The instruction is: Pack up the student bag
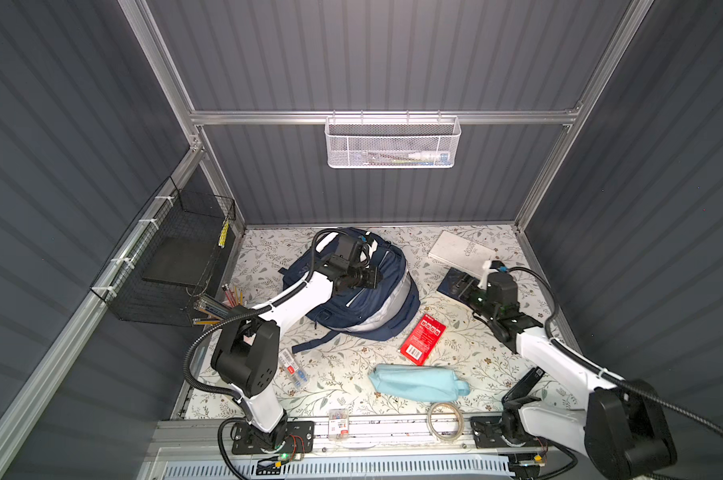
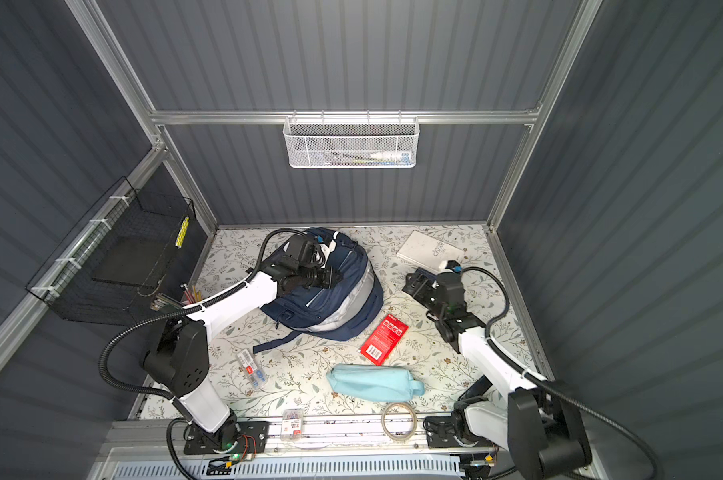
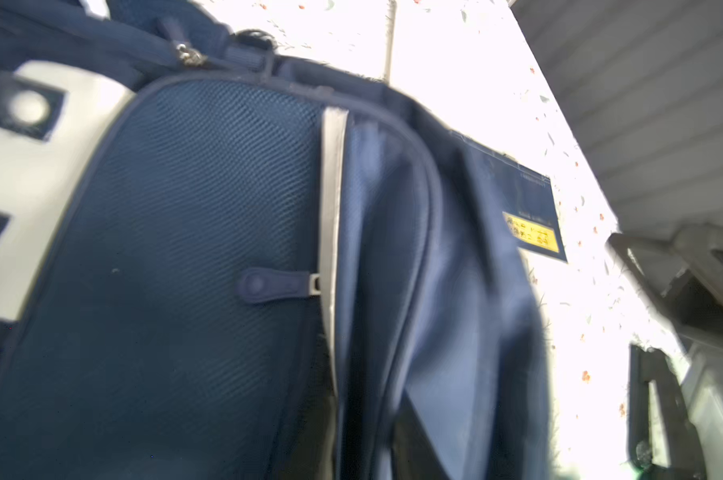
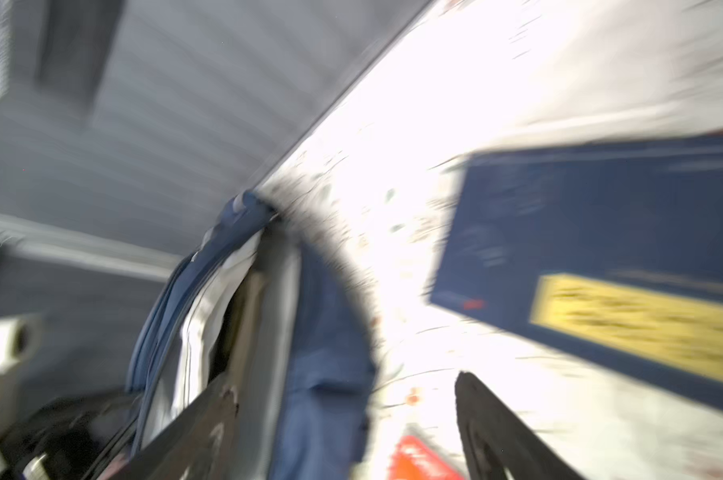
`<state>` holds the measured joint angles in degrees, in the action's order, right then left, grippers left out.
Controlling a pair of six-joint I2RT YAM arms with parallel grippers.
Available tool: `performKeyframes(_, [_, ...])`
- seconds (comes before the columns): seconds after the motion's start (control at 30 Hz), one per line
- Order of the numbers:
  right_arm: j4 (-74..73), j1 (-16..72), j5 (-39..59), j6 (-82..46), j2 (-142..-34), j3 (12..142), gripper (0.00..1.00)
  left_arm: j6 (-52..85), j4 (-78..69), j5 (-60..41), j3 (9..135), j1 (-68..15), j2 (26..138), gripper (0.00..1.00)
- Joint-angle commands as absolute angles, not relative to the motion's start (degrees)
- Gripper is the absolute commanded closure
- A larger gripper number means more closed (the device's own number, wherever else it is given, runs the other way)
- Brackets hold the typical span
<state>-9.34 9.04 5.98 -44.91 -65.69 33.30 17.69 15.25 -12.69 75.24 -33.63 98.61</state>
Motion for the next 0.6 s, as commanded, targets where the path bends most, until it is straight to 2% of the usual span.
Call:
performKeyframes(0.0, [1.2, 0.6, 11.4, -38.0, -64.5, 31.9, 0.15, 18.0, 13.8, -11.4, 76.9, -36.1, 98.0, 0.68])
performKeyframes(0.07, [1.6, -4.2, 14.4, -37.1, -66.0, 32.0, 0.15, 17.0, 15.1, -9.3, 79.3, -37.9, 98.9, 0.50])
performKeyframes(0.13, [2.3, -8.5, 17.2, -35.8, -69.8, 33.8, 0.14, 16.4, 15.5, -7.8, 83.1, -40.1, 100.3, 0.24])
performKeyframes(0.17, [2.6, -9.7, 18.0, -35.0, -71.5, 35.2, 0.14, 16.5, 14.8, -8.3, 84.3, -40.8, 101.3, 0.17])
performKeyframes(0.3, [3.7, -12.0, 17.5, -30.7, -80.4, 42.0, 0.15, 17.4, 11.4, -12.3, 90.6, -44.0, 108.9, 0.12])
performKeyframes(0.57, [6.3, -15.3, 22.0, -27.8, -97.2, 55.6, 0.21, 19.5, 3.9, -15.5, 102.4, -47.3, 127.4, 0.18])
